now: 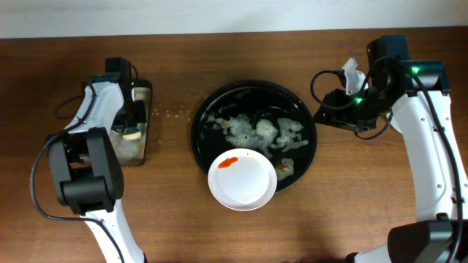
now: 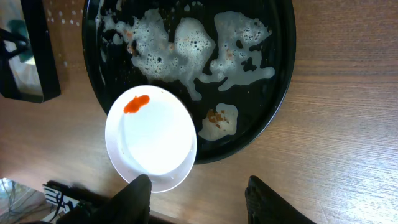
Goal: Clean dirty plates on tray and stack at the side
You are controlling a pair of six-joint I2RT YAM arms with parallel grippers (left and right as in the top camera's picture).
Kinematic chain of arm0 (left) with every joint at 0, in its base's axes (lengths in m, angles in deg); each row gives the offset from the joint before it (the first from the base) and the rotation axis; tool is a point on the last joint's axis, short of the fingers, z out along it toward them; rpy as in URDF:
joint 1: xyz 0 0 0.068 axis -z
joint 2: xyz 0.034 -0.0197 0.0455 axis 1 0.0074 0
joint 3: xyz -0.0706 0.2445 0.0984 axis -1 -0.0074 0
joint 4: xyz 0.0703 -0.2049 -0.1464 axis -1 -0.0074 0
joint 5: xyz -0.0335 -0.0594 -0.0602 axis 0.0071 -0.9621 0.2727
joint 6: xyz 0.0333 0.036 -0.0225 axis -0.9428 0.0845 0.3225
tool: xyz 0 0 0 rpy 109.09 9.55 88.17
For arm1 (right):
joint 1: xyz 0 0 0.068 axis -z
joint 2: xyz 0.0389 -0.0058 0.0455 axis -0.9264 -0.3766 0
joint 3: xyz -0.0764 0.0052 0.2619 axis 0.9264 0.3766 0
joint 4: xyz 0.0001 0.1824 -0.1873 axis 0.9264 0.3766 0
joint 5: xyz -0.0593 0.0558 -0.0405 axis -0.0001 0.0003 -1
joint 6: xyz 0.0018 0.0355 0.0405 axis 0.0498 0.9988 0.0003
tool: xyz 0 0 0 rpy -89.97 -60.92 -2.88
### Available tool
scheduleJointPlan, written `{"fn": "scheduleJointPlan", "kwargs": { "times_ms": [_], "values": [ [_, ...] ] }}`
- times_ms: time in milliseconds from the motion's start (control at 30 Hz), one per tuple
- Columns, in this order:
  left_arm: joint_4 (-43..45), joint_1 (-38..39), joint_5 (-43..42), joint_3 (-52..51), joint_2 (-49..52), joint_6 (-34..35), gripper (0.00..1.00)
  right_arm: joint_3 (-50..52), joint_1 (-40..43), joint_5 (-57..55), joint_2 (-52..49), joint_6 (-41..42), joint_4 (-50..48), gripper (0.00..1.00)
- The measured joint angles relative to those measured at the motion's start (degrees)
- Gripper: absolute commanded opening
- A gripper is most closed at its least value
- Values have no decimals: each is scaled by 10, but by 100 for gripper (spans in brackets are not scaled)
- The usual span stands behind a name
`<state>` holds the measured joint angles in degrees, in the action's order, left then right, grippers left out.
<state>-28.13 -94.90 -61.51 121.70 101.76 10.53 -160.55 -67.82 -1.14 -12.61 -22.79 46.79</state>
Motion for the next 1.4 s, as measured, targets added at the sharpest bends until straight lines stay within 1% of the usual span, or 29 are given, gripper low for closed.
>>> {"fn": "scheduleJointPlan", "kwargs": {
  "times_ms": [200,333,500,600,733,900,967,1000,1067,1200,1300,1400],
  "values": [
    [5,0,-30,21,-26,0,0,0,0,0,0,0,0,50],
    [13,-5,-32,19,-10,0,0,0,0,0,0,0,0,50],
    [18,-22,-37,15,35,0,0,0,0,0,0,0,0,51],
    [15,-28,-45,16,35,0,0,0,0,0,0,0,0,51],
    [-41,-31,-45,39,35,0,0,0,0,0,0,-1,-4,53],
    [-94,-35,-51,97,31,0,1,0,0,-1,0,-3,-6,54],
    [-106,-34,-55,115,18,0,2,0,-2,-12,0,-3,0,53],
    [-111,-34,-57,118,5,0,3,0,-5,-21,0,-2,6,52],
    [-120,-34,-58,125,-28,0,4,2,-22,-34,-1,-3,14,52],
    [-135,-34,-59,133,-88,0,3,54,-83,-59,-8,21,-12,51],
    [-151,-32,-60,133,-107,0,3,129,-126,-66,-19,36,-70,51],
    [-163,-27,-60,133,-108,0,3,202,-159,-69,-24,43,-131,48]
  ]
}}
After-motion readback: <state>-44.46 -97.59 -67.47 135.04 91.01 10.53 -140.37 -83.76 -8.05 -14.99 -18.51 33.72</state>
